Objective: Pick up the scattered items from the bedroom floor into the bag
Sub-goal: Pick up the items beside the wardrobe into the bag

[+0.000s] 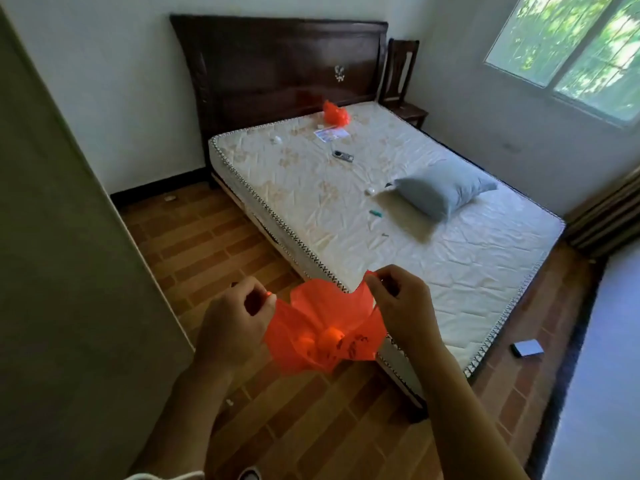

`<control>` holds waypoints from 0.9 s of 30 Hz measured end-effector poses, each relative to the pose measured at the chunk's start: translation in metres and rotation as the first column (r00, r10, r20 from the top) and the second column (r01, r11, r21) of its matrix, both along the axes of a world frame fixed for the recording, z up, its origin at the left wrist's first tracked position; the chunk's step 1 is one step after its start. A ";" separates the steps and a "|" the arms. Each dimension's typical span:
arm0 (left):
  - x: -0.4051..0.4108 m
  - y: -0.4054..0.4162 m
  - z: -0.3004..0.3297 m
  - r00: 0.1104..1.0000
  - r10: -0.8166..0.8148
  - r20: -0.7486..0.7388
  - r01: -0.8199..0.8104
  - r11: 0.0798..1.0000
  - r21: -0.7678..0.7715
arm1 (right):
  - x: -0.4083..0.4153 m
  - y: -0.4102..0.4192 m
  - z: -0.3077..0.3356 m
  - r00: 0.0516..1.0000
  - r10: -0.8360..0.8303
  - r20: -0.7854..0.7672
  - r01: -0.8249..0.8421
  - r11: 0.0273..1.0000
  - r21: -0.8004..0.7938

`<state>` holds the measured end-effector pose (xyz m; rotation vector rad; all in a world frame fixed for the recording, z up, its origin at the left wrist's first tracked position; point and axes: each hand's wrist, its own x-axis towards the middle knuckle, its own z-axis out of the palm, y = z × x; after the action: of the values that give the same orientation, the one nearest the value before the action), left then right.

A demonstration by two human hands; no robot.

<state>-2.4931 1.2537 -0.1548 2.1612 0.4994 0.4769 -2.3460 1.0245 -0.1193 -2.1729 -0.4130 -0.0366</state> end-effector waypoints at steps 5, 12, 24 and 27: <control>0.022 0.024 0.006 0.996 0.018 0.089 -0.014 0.999 -0.041 | 0.025 0.019 0.013 0.998 -0.047 0.050 0.047 0.999 0.007; 0.054 0.064 0.013 0.981 0.081 0.177 -0.079 0.997 -0.017 | 0.065 0.073 0.030 0.994 0.000 0.110 0.002 1.000 -0.010; 0.132 0.111 -0.003 0.934 0.325 0.145 -0.330 0.944 0.007 | 0.182 0.152 0.012 0.982 0.186 0.046 -0.185 0.983 -0.012; 0.161 0.118 -0.007 0.912 0.388 0.131 -0.396 0.917 0.042 | 0.226 0.170 0.001 0.970 0.241 0.003 -0.241 0.970 0.001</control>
<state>-2.3316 1.3721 -0.1615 2.0815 0.8677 0.8506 -2.1197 1.1944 -0.1183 -2.1068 -0.6758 0.0953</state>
